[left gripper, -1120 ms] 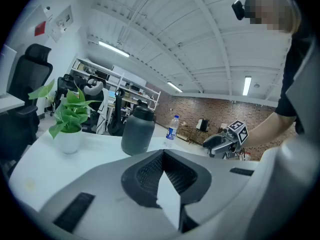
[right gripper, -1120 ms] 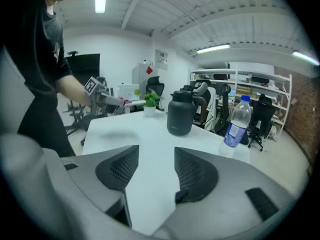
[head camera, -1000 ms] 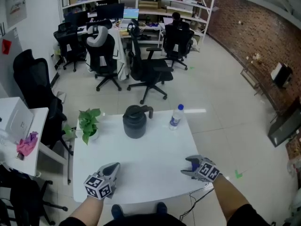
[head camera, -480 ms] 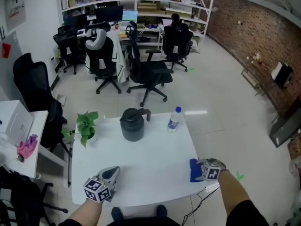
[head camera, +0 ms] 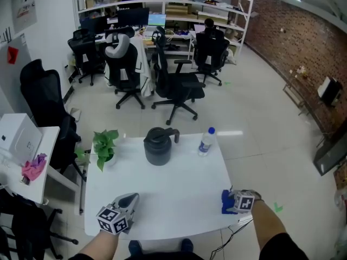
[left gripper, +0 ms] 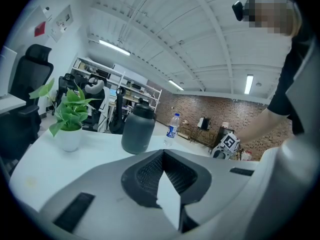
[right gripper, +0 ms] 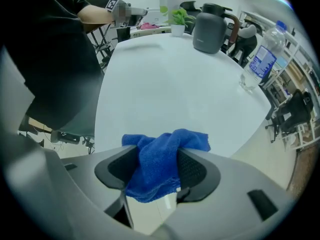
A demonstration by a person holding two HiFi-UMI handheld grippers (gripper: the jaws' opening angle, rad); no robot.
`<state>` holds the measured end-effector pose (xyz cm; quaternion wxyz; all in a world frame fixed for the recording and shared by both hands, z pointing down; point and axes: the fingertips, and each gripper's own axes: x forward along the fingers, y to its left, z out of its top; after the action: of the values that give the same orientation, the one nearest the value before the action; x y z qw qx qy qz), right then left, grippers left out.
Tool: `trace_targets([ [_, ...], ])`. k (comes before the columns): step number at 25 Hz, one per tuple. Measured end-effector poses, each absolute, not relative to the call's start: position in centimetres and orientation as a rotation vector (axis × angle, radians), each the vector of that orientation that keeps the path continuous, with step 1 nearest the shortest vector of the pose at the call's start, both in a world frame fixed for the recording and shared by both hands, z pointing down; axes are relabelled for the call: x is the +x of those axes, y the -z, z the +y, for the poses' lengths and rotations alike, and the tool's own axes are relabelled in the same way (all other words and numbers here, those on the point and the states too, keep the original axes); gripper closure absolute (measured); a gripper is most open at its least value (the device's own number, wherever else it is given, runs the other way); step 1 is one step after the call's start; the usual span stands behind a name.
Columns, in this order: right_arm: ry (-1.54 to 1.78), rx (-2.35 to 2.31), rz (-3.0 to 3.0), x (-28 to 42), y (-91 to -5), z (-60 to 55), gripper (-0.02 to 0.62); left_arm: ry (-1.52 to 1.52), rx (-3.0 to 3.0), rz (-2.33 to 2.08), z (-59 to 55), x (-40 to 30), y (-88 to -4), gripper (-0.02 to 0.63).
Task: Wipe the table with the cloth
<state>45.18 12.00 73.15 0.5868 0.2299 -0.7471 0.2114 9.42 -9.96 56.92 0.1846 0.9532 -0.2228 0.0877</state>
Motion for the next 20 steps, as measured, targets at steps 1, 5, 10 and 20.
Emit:
trace_targets([
  [1, -0.488, 0.536, -1.736, 45.1, -73.1, 12.1, 0.359, -0.243, 2.687, -0.635, -10.0, 9.3, -56.9, 0.608],
  [5, -0.522, 0.584, -1.766, 44.0, -72.6, 12.5, 0.442, -0.223, 2.688, -0.653, -10.5, 8.8, -56.4, 0.609],
  [10, -0.525, 0.793, -1.976, 39.2, -68.5, 7.0, 0.454, -0.189, 2.684, -0.709, -11.8, 6.8, -55.6, 0.609],
  [20, -0.712, 0.935, -2.498, 16.9, -62.0, -10.0, 0.456, -0.199, 2.597, -1.014, -15.7, -5.7, -56.3, 0.608],
])
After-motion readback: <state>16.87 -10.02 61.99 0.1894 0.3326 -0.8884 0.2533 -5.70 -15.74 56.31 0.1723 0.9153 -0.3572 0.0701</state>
